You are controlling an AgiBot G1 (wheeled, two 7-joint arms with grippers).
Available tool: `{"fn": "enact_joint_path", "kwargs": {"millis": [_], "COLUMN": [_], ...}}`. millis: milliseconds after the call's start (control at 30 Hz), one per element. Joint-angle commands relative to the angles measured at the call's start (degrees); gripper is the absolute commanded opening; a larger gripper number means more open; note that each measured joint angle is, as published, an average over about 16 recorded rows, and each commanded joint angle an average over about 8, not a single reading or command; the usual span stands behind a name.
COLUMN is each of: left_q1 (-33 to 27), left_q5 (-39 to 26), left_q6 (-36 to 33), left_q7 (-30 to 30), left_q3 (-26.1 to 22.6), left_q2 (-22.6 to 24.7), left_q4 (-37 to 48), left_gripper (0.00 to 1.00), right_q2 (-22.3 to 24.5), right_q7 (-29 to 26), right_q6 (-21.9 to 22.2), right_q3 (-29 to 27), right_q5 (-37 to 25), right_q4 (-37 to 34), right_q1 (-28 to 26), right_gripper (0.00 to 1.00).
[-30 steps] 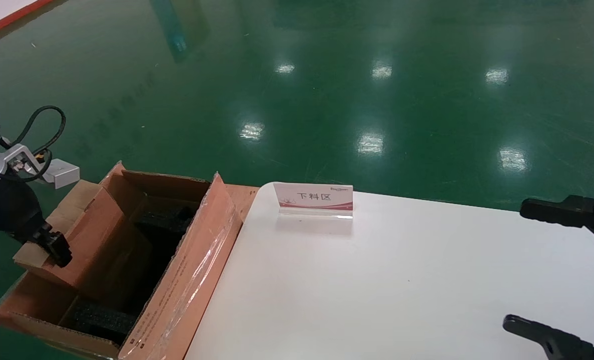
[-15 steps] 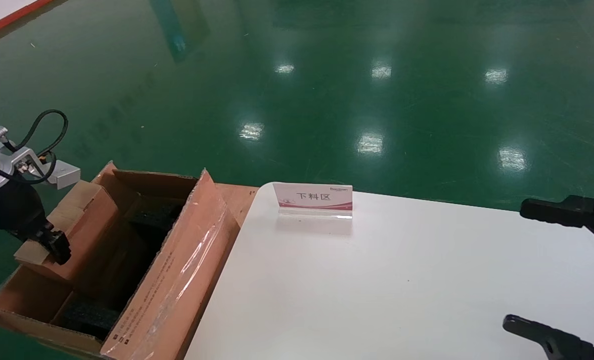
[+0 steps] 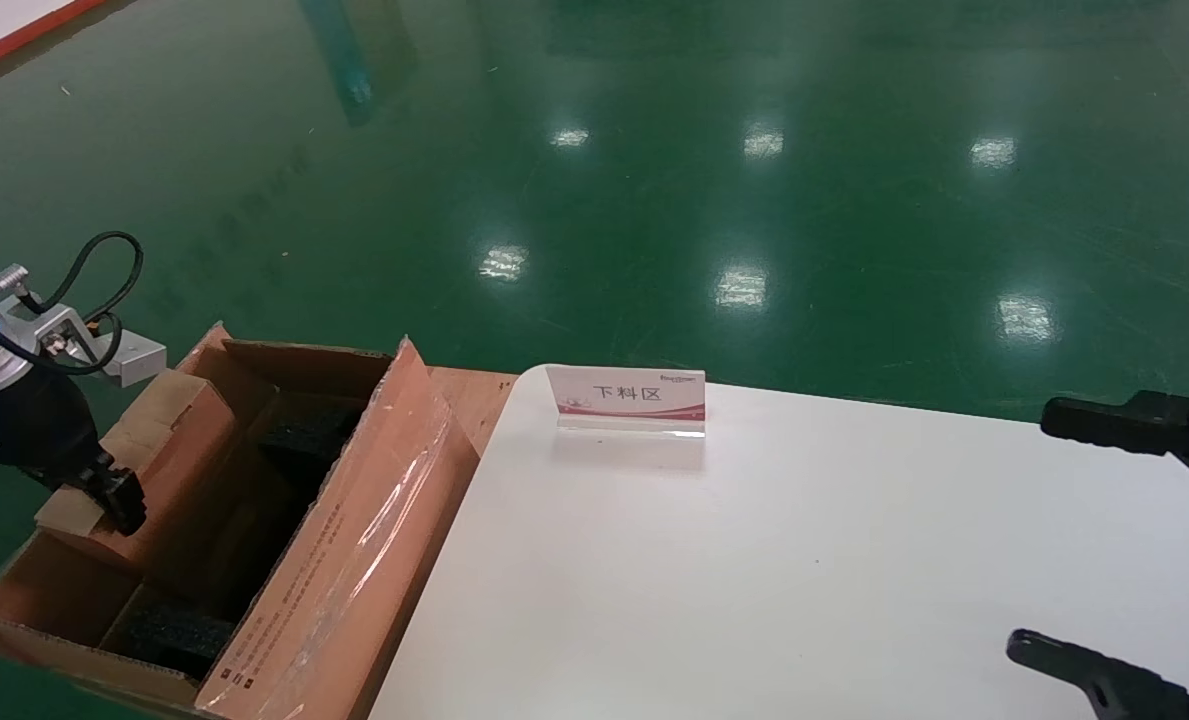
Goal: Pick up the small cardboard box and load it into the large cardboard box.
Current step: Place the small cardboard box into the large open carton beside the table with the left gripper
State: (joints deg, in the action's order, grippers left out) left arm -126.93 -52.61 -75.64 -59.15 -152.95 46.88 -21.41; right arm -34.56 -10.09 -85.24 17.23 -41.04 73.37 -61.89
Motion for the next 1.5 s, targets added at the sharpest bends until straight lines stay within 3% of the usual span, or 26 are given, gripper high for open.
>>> {"fn": "enact_joint_path", "kwargs": {"millis": [33,100,167,233,367,467,1500], "left_q1": [0.6,1.1,1.4,1.7,2.0,2.1,1.8], "left_q5": [0.3,0.4,0.4,0.4,0.5,0.6,0.3], "left_q6": [-0.3,-0.6,-0.9,-1.1,-1.5,-1.6,-1.3], "left_q7": [0.3,0.5,0.7,0.8,0.8,0.8,0.8], "left_q3": [0.1,0.2,0.2,0.2,0.2,0.2,0.1], "left_q2": [0.2,0.4,0.6,0.8,1.1,1.2,0.9], "left_q4": [0.9,1.7,2.4,3.1,3.9,4.2,3.5], "left_gripper": [0.0,0.01,0.11,0.29,0.78,0.98,1.0], "right_q2": [0.0,0.0,0.0,0.0,0.0,0.0,0.0], "right_q7": [0.0,0.0,0.0,0.0,0.0,0.0,0.0], "right_q6": [0.0,0.0,0.0,0.0,0.0,0.0,0.0], "right_q3": [0.0,0.0,0.0,0.0,0.0,0.0,0.0], "right_q5": [0.0,0.0,0.0,0.0,0.0,0.0,0.0], "right_q4": [0.0,0.0,0.0,0.0,0.0,0.0,0.0], "right_q1": [0.0,0.0,0.0,0.0,0.0,0.0,0.0], "right_gripper": [1.0,1.0,1.0,1.0,1.0,1.0,1.0]}}
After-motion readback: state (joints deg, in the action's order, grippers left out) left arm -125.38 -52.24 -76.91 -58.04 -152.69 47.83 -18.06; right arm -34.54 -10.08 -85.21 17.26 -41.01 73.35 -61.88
